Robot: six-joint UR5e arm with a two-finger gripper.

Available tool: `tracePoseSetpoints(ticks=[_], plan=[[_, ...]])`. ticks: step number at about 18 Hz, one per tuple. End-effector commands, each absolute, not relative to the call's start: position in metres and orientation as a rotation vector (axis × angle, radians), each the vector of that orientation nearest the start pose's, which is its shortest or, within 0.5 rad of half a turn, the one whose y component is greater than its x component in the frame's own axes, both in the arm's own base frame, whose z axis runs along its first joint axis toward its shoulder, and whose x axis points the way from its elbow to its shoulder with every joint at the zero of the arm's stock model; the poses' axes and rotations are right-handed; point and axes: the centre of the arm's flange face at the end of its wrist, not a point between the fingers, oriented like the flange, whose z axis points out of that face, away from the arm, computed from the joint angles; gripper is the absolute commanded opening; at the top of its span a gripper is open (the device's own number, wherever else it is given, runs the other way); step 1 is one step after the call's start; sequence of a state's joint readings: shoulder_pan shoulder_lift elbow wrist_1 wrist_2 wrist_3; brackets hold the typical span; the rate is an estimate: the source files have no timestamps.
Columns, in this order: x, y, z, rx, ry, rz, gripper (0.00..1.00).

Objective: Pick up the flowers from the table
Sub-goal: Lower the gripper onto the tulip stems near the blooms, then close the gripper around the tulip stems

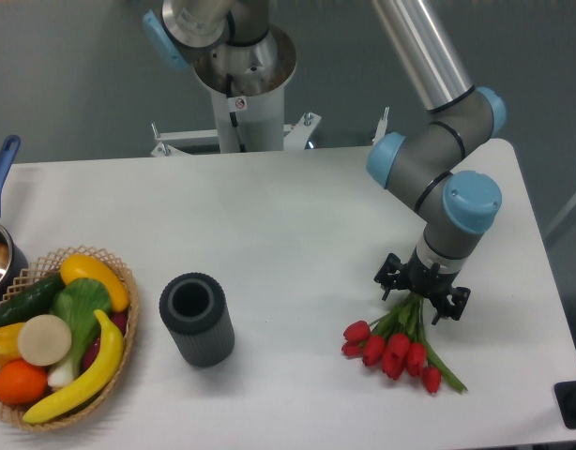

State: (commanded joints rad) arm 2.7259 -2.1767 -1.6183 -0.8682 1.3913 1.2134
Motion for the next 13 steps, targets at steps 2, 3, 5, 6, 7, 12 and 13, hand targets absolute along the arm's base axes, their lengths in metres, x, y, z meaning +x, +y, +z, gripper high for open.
tracePoseSetpoints(ticks=[2,3,5,6,7,12,13], plan=[[-0.5391,0.4064,0.1806,-2.955,0.100,-0.032,0.86],[-0.5391,0.4064,0.1806,-2.955,0.097,-0.032,0.85],[-0.5390,0.4064,0.1816,-2.954,0.098,-0.030,0.77],[-0.5390,0.4064,0.1826,-2.954,0.096,-0.028,0.68],[-0.5390,0.4064,0.1826,-2.954,0.096,-0.028,0.62],[-0.5409,0.4073,0.1863,-2.950,0.092,-0.016,0.50],[-0.5409,0.4072,0.1873,-2.950,0.092,-0.014,0.48]])
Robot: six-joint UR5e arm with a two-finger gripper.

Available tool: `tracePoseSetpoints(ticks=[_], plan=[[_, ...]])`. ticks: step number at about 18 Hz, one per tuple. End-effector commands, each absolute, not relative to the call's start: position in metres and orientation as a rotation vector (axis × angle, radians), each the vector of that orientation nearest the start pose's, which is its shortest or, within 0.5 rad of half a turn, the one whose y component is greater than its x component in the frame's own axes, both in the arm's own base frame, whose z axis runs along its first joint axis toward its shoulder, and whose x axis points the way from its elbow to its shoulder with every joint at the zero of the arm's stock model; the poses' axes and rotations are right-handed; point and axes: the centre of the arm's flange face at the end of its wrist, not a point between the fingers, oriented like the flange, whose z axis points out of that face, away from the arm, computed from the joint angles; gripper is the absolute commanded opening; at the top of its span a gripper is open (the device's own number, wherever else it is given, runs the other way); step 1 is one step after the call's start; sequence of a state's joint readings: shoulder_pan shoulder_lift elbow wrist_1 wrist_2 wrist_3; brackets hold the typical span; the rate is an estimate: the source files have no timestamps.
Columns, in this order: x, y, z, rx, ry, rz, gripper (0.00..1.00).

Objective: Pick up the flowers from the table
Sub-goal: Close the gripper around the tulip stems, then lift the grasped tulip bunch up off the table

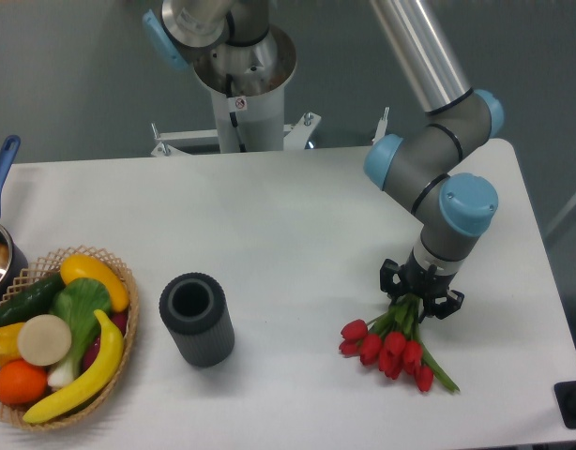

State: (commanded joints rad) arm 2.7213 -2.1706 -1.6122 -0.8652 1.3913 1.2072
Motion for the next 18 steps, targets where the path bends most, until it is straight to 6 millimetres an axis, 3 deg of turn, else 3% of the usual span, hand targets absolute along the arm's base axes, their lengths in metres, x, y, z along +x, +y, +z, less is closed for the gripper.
tracePoseSetpoints(ticks=[10,15,18], plan=[[-0.544,0.406,0.200,-2.941,0.083,0.012,0.36],[-0.539,0.404,0.226,-2.926,0.086,0.062,0.33],[-0.535,0.404,0.264,-2.895,0.047,0.132,0.33]])
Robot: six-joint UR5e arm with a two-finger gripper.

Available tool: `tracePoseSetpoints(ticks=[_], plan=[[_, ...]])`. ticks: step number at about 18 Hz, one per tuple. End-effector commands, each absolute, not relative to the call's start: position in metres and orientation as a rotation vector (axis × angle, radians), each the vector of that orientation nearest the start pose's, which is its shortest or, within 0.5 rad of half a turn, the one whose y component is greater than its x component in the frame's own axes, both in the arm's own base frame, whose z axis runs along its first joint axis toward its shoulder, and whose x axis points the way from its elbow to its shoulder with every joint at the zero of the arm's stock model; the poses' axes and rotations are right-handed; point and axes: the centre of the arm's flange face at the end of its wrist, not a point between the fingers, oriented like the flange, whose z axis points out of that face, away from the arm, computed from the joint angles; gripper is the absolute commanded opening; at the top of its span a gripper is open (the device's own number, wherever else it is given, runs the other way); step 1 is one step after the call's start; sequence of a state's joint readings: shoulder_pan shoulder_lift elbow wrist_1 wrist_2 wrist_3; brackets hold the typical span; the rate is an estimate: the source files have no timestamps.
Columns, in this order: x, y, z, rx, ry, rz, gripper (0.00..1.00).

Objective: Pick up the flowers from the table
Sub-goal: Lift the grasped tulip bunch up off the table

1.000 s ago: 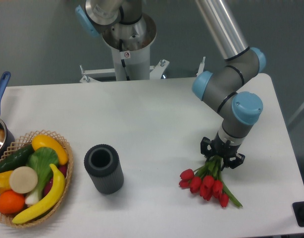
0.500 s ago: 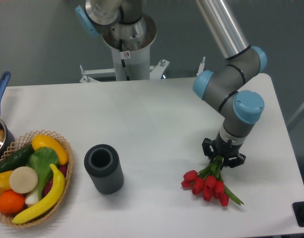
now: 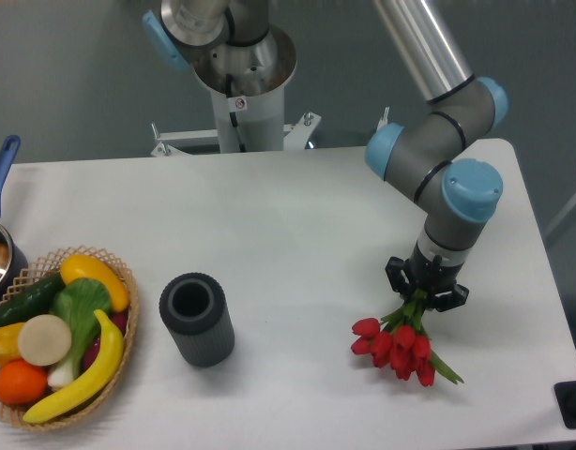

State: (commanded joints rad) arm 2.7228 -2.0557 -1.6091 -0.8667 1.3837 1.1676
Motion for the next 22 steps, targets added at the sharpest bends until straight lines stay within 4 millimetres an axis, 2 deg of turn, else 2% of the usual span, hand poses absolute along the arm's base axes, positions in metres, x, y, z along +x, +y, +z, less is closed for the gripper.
tracePoseSetpoints(ticks=[3,7,11,12,17,19,22], plan=[[-0.532,0.407,0.314,-2.830,-0.008,0.209,0.33],[-0.518,0.408,0.369,-2.643,-0.058,0.179,0.33],[-0.510,0.392,0.423,-2.509,-0.102,0.189,0.33],[-0.513,0.382,0.435,-2.465,-0.130,0.183,0.33],[-0.519,0.353,0.467,-2.309,-0.173,0.139,0.33],[-0.523,0.345,0.471,-2.285,-0.182,0.136,0.33],[-0.525,0.343,0.471,-2.278,-0.185,0.133,0.33]])
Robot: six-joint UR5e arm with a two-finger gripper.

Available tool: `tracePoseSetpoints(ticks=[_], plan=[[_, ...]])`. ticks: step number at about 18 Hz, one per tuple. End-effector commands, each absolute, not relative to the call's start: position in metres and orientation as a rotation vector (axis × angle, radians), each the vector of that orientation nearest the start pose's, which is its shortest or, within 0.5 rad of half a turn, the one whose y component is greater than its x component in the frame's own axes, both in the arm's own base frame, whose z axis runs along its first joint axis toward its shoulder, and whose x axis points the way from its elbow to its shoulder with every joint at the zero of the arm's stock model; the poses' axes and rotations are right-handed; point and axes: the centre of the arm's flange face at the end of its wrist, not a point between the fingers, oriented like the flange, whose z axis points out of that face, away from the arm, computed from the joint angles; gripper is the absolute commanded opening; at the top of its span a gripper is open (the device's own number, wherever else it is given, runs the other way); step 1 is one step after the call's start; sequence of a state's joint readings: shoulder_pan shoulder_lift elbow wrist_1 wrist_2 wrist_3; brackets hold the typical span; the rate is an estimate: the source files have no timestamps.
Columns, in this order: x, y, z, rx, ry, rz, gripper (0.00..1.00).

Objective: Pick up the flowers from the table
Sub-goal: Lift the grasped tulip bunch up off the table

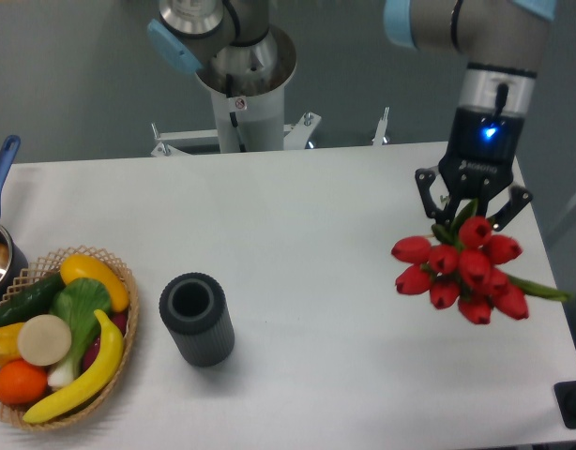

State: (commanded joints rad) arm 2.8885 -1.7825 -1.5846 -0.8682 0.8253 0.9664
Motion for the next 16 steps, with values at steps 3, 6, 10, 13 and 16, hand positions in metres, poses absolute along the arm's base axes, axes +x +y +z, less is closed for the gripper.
tracePoseSetpoints(ticks=[3,6,10,13,16], plan=[[-0.525,0.342,0.472,-2.270,-0.184,0.131,0.33],[-0.527,0.338,0.474,-2.265,-0.190,0.134,0.33],[-0.530,0.333,0.475,-2.240,-0.193,0.123,0.33],[-0.532,0.331,0.478,-2.232,-0.194,0.125,0.33],[-0.532,0.331,0.478,-2.220,-0.190,0.117,0.33]])
